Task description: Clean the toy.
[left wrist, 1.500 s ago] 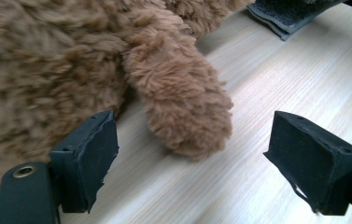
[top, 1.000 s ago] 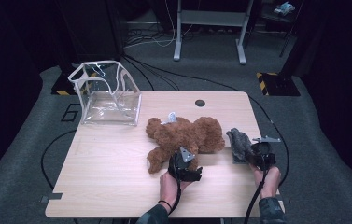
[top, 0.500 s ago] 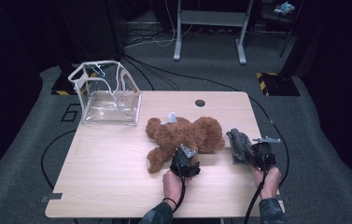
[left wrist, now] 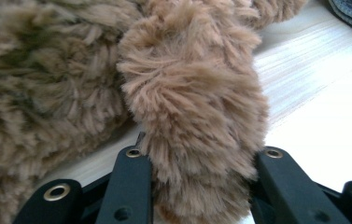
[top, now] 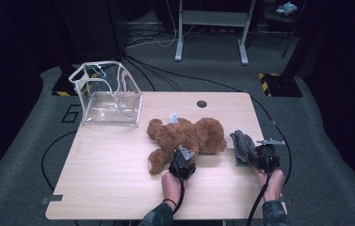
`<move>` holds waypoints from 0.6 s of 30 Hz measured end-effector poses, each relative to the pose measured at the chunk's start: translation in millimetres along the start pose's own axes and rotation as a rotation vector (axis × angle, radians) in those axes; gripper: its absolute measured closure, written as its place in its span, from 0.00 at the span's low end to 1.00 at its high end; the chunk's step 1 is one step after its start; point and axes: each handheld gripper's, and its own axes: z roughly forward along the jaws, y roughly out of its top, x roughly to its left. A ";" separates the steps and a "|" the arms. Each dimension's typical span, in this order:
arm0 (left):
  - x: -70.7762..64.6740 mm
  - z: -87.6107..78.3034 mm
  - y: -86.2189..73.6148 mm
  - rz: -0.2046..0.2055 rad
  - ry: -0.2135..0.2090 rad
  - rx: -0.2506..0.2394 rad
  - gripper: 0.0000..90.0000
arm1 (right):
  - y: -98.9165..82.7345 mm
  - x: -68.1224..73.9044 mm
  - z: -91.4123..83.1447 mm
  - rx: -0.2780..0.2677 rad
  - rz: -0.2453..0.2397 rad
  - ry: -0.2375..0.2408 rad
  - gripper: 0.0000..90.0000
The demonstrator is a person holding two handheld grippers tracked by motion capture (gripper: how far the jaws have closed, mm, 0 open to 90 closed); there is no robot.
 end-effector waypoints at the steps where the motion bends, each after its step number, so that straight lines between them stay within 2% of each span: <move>1: 2.7 -1.2 0.0 0.009 -0.001 -0.001 0.79 | -0.2 -0.1 0.0 0.002 0.005 -0.002 0.83; 6: 7.3 -5.0 0.5 0.035 0.004 -0.010 0.81 | -1.1 -0.4 0.8 -0.004 -0.002 0.000 0.83; 8: 7.2 -7.7 2.2 0.058 0.004 -0.012 0.82 | -1.4 0.9 1.4 0.000 0.007 0.000 0.83; 15: 7.0 -14.2 5.5 0.098 0.012 -0.049 0.83 | -1.7 0.6 1.9 0.002 0.005 0.000 0.83; 18: 6.5 -18.9 8.9 0.129 0.018 -0.066 0.84 | -2.1 -0.8 1.6 0.002 0.000 0.002 0.83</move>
